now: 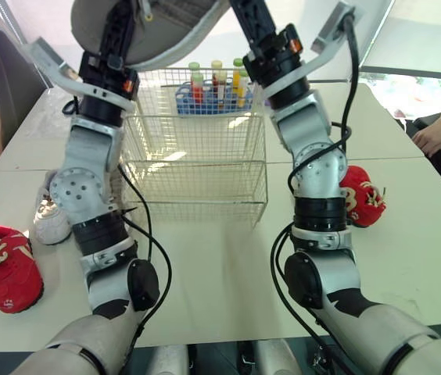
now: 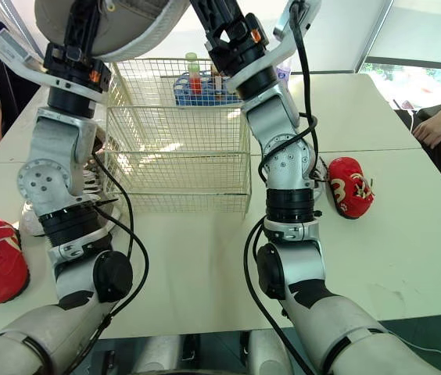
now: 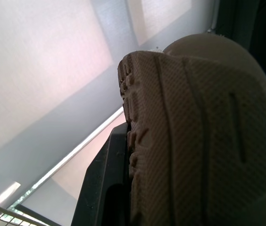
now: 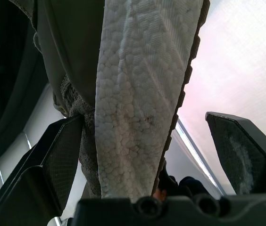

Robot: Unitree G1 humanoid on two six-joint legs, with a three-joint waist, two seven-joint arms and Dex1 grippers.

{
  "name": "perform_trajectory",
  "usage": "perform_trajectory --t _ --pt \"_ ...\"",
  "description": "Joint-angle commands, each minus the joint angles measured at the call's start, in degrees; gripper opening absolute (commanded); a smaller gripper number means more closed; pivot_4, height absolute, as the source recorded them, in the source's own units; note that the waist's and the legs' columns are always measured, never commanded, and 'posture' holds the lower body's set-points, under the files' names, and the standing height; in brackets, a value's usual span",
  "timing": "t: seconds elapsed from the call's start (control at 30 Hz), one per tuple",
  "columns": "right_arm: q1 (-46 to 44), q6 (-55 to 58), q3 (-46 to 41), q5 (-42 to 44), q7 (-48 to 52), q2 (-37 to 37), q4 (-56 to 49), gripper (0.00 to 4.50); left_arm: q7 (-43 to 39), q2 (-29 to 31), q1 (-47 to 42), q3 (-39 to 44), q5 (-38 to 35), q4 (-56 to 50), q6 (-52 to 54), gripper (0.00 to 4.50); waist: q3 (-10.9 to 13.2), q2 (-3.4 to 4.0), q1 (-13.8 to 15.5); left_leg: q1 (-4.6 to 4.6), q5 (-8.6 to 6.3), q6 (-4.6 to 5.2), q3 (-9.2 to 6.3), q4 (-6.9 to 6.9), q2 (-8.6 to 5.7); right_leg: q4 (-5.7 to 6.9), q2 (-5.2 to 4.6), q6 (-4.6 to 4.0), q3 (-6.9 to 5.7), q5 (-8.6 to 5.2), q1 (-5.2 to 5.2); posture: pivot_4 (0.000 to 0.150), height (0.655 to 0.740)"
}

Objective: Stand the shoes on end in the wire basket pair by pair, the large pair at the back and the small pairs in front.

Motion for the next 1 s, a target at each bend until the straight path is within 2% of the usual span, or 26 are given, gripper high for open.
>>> perform_trajectory --t 0.03,0.07,0.13,0.17,0.3,0.33,0.53,0.6,0.63,0.7,0.77,0.9,1.0 --pt "-1.9 1.7 0.5 3.4 1.5 0.8 -4.1 4.47 1.3 -3.3 -0.6 -7.7 2.0 -3.1 -0.1 0.7 0.0 0.0 0.5 -0.01 0.0 0.0 -0.02 0.01 -0.02 -0.02 -0.01 0.0 0.0 0.0 0.03 0.15 0.74" --pt "-1.7 2.1 0.6 3.7 1.6 0.9 -4.4 4.47 1.6 -3.5 -0.6 -7.9 2.1 -3.1 -0.2 0.7 0.0 0.0 0.7 -0.01 -0.01 0.02 0.0 0.01 -0.03 -0.05 -0.01 0.0 0.0 0.0 0.03 0.15 0.74" --pt "-1.3 2.6 0.6 4.2 1.6 1.2 -5.0 3.96 2.3 -3.8 -0.4 -8.2 1.9 -3.0 -0.5 0.7 0.0 0.0 0.8 0.0 -0.02 0.04 0.0 0.01 -0.04 -0.05 0.0 0.0 0.01 0.0 0.04 0.15 0.74" --pt "-1.2 2.8 0.6 4.4 1.7 1.3 -5.3 3.65 2.6 -3.7 -0.3 -8.3 1.6 -2.9 -0.6 0.7 0.0 0.0 0.8 0.0 -0.02 0.04 0.01 0.01 -0.03 -0.04 0.0 0.0 0.01 0.0 0.03 0.15 0.74" --pt "-0.3 3.1 0.8 4.9 2.5 1.5 -6.9 1.84 3.0 -2.8 0.0 -8.3 1.1 -2.7 -0.7 0.7 0.0 0.0 0.6 0.02 -0.02 0.04 -0.01 -0.01 0.03 -0.01 0.08 0.0 0.01 0.0 0.0 0.15 0.74" --pt "-0.2 3.1 0.8 5.0 2.5 1.5 -7.1 1.66 3.1 -2.6 0.0 -8.2 0.9 -2.7 -0.7 0.7 0.0 0.0 0.6 0.02 -0.02 0.04 -0.02 -0.01 0.03 0.0 0.09 0.0 0.0 0.0 0.0 0.15 0.74" --pt "0.2 2.0 2.3 0.2 1.9 -0.9 -8.0 1.63 3.0 0.0 0.8 -9.3 1.8 -2.7 0.1 0.7 0.0 0.0 0.7 0.02 -0.02 0.04 -0.01 -0.01 0.02 -0.02 0.08 0.0 0.0 0.0 0.0 0.15 0.74" --pt "0.1 0.3 3.2 -3.2 2.1 -2.4 -8.1 1.63 2.1 1.8 1.5 -10.4 2.2 -3.5 1.3 1.71 0.0 0.0 0.7 0.02 -0.02 0.04 -0.01 -0.01 0.01 -0.02 0.07 0.0 0.0 0.0 0.0 0.15 0.74" --pt "-0.4 -0.1 3.7 -5.6 1.4 -4.0 -8.1 1.63 1.5 3.8 2.1 -11.0 2.5 -4.7 2.6 2.02 0.0 0.0 0.7 0.02 -0.02 0.04 -0.01 -0.01 0.01 -0.02 0.07 0.0 0.0 0.0 0.0 0.15 0.74" --pt "-1.2 -5.1 3.2 -8.2 2.3 -4.4 -8.0 1.63 0.4 7.3 3.3 -12.1 3.2 -6.4 4.5 3.0 0.0 0.0 0.6 0.02 -0.02 0.04 -0.01 -0.01 0.01 0.0 0.08 0.0 0.01 -0.01 -0.01 0.15 0.74" --pt "-2.3 -6.0 3.8 -10.4 6.2 -8.3 -7.0 1.63 -1.2 12.7 5.1 -13.7 5.0 -8.6 7.2 3.93 0.0 0.01 0.5 0.01 -0.02 0.03 -0.02 -0.02 0.03 -0.01 0.1 0.0 0.01 -0.01 -0.02 0.15 0.74" --pt "-8.2 -6.5 4.4 -13.2 20.9 -19.8 3.1 1.63 -7.1 27.5 10.7 -15.9 8.7 -16.0 12.8 3.93 0.0 0.04 -0.3 0.01 -0.02 0.03 0.03 -0.03 0.0 -0.01 0.06 0.0 0.01 -0.01 -0.04 0.15 0.74" --pt "-14.4 -12.6 6.2 -18.8 30.0 -25.3 17.6 1.63 -12.8 37.6 16.6 -16.2 8.0 -24.0 16.5 3.93 0.0 0.04 -0.4 0.02 -0.03 0.04 0.03 -0.06 0.01 -0.07 0.07 -0.01 0.01 -0.02 -0.04 0.15 0.74"
